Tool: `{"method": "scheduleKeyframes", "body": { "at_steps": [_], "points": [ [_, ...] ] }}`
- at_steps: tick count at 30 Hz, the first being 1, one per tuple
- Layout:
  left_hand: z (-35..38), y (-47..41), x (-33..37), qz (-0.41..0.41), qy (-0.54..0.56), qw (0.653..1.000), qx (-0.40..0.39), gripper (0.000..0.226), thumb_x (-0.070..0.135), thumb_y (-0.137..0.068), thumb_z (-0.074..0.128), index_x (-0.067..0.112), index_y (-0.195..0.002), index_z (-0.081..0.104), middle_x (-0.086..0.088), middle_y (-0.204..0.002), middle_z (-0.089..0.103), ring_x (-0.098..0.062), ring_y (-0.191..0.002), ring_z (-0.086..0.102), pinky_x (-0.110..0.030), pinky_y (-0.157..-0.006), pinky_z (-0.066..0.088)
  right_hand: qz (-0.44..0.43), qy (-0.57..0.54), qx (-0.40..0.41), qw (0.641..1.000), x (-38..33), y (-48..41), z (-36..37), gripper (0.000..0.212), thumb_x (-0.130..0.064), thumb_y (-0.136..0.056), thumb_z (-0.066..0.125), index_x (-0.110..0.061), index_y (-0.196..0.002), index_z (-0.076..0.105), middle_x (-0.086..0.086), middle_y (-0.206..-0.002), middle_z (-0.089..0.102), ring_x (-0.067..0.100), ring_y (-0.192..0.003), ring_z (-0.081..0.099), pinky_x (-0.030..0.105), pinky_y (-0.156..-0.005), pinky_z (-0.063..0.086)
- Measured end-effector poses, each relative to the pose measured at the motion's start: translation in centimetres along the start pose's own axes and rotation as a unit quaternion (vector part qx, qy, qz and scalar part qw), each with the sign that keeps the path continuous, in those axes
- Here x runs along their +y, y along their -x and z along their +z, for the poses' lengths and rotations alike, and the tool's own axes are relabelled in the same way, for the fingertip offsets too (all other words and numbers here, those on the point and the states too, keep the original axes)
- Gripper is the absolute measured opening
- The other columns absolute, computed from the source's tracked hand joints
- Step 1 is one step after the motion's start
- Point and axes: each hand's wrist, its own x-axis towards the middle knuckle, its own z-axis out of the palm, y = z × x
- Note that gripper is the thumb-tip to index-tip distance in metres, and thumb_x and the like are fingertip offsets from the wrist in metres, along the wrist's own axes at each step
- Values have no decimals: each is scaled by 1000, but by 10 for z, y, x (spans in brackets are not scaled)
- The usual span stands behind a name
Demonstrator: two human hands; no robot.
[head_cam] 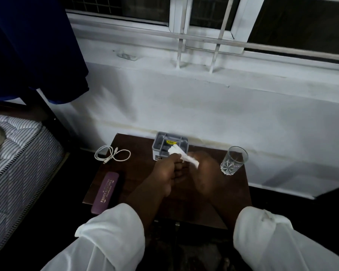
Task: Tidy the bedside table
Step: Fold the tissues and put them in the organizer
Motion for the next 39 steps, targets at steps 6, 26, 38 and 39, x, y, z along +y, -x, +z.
{"method": "scheduleKeyframes", "body": {
  "at_steps": [6, 26, 38, 39],
  "points": [
    [-5, -9, -31, -23, 29, 999, 23, 28, 27, -101, 52, 12, -121, 64, -7, -114, 75, -22, -97, 71, -32, -76, 53, 71, 74, 36, 994, 18, -51, -5, 37, -26, -94, 59, -7, -124, 69, 16, -122, 69, 36, -114, 63, 37, -96, 44],
    [22, -49, -45, 335, -153, 930, -13, 57, 1, -86, 56, 21, -139, 54, -2, -142, 59, -18, -138, 53, -49, -117, 42, 167, 159, -131, 964, 10, -111, 4, 25, -24, -83, 65, 0, -89, 73, 19, -92, 74, 35, -94, 69, 27, -67, 41],
    [16, -73, -43, 335, -274, 900, 56, 59, 17, -82, 61, 11, -141, 56, -8, -139, 61, -26, -132, 55, -49, -110, 45, 193, 150, -219, 945, 2, -151, 22, 19, -17, -87, 66, -7, -71, 64, 1, -57, 57, 23, -59, 66, 21, -53, 49],
    [15, -72, -43, 343, -290, 891, 61, 58, 21, -83, 59, 12, -139, 58, -7, -138, 61, -25, -131, 55, -48, -109, 46, 198, 138, -206, 948, 1, -152, 24, 18, -19, -87, 67, -6, -76, 69, -1, -57, 54, 25, -68, 68, 22, -59, 45]
  ]
}}
